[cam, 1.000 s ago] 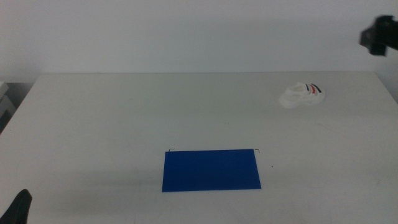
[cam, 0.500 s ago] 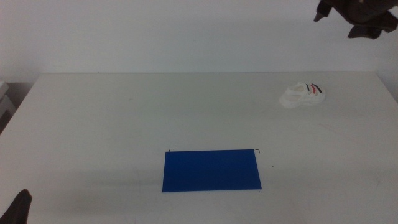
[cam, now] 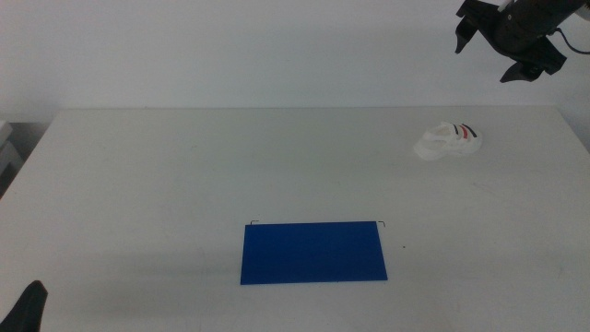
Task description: Use one arm to grab the shoe from the table and place it on the mat.
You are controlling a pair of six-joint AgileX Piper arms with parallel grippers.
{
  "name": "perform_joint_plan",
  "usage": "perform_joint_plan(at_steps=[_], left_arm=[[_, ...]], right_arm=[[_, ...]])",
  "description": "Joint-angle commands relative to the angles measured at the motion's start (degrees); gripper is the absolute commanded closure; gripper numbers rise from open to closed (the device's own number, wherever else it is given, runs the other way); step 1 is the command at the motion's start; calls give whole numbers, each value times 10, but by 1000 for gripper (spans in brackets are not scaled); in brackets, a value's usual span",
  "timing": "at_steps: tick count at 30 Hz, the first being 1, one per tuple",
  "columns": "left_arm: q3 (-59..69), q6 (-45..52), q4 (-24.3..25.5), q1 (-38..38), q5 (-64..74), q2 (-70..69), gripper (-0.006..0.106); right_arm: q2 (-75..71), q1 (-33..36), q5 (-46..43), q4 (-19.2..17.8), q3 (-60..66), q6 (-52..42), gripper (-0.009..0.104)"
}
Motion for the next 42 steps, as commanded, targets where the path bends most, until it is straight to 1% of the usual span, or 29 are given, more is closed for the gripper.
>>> perform_joint_plan(at_steps=[1, 7, 12, 15, 16, 18, 20, 22, 27, 36, 42], left_arm=[[4, -3, -5, -3, -48, -8, 7], [4, -3, -5, -3, -48, -8, 7], [4, -3, -5, -3, -48, -8, 7], [4, -3, -5, -3, -48, -8, 7], [4, -3, -5, -3, -48, -8, 7], [4, -3, -5, -3, -48, -8, 7], [4, -3, -5, -3, -48, -8, 7], [4, -3, -5, -3, -48, -8, 7], [4, -3, -5, -3, -48, -8, 7], [4, -3, -5, -3, -48, -8, 7], [4, -3, -5, -3, -48, -8, 7]], right_arm=[[-34, 0, -22, -18, -21, -1, 24], [-34, 0, -22, -43, -21, -1, 24], [-34, 0, -19, -45, -21, -1, 24], [-34, 0, -7, -42, -21, 1, 25], [-34, 0, 1, -46, -21, 9, 26], [-34, -2, 17, -46, -21, 59, 27], [-32, -2, 22, -59, -21, 120, 30], [-30, -1, 22, -65, -22, 149, 32], [-3, 4, 48, -56, -48, 208, 33], [106, 27, 128, -54, -165, 286, 33], [163, 28, 147, -56, -211, 392, 33]])
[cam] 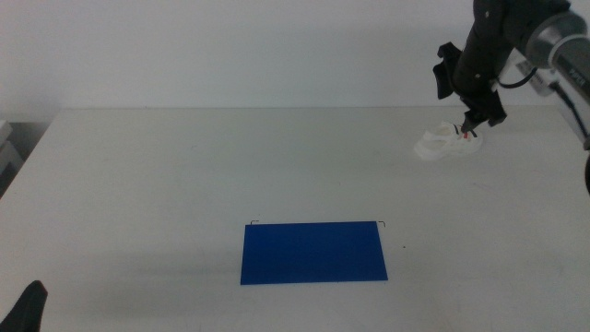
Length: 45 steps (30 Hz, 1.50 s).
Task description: Use one arm to grab the shoe from the table and place it on the mat.
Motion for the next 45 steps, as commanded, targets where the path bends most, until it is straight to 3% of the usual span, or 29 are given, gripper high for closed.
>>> perform_joint_plan(at_steps=[1, 7, 28, 31, 35, 37, 45], left_arm=[[4, -3, -5, -3, -48, -8, 7], [4, -3, -5, -3, -48, -8, 7], [4, -3, -5, -3, -48, -8, 7], [4, -3, -5, -3, -48, -8, 7], [4, -3, -5, -3, -48, -8, 7], [4, -3, -5, -3, -48, -8, 7], [4, -3, -5, -3, -48, -8, 7]], right_arm=[[-25, 0, -3, -13, -26, 53, 33], [-4, 0, -5, -33, -27, 119, 33], [43, -5, -45, -31, -29, 122, 35], [43, -7, -36, -28, -29, 122, 48], [43, -7, -34, -27, -29, 118, 75], [40, -7, -6, -26, -29, 114, 99], [6, -5, 59, -13, -44, 66, 99]])
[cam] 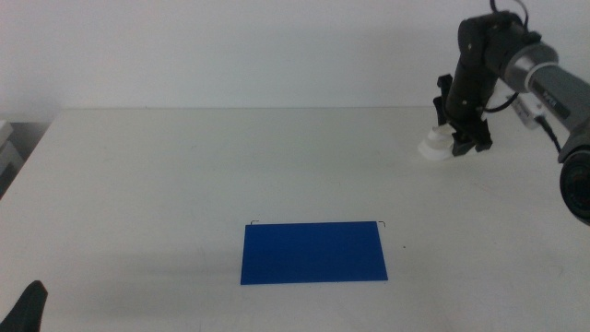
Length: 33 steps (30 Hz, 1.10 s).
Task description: Use one arm to grab the shoe from the table and place it on the mat.
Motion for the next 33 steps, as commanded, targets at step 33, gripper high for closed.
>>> perform_joint_plan(at_steps=[33], left_arm=[[4, -3, -5, -3, -48, -8, 7]], right_arm=[[-394, 300, 32, -42, 384, 330, 99]])
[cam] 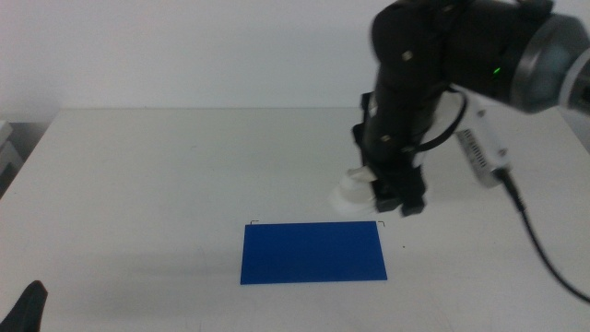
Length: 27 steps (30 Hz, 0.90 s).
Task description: Use one arm to grab the shoe from the table and place it on the mat.
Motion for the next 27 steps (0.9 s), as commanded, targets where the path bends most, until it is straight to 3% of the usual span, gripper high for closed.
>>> perform_joint_plan(at_steps=[1, 12, 17, 27], left_arm=[[4, -3, -5, -3, -47, -8, 7], [4, -3, -5, -3, -47, -8, 7], [4, -3, -5, -3, -47, -8, 7], [4, -3, -5, -3, -47, -8, 7]], right_arm=[[-22, 24, 30, -28, -13, 43, 99], [47, 72, -46, 27, -16, 45, 99], [72, 79, -42, 13, -33, 33, 99], [75, 83, -76, -35, -33, -259, 99]])
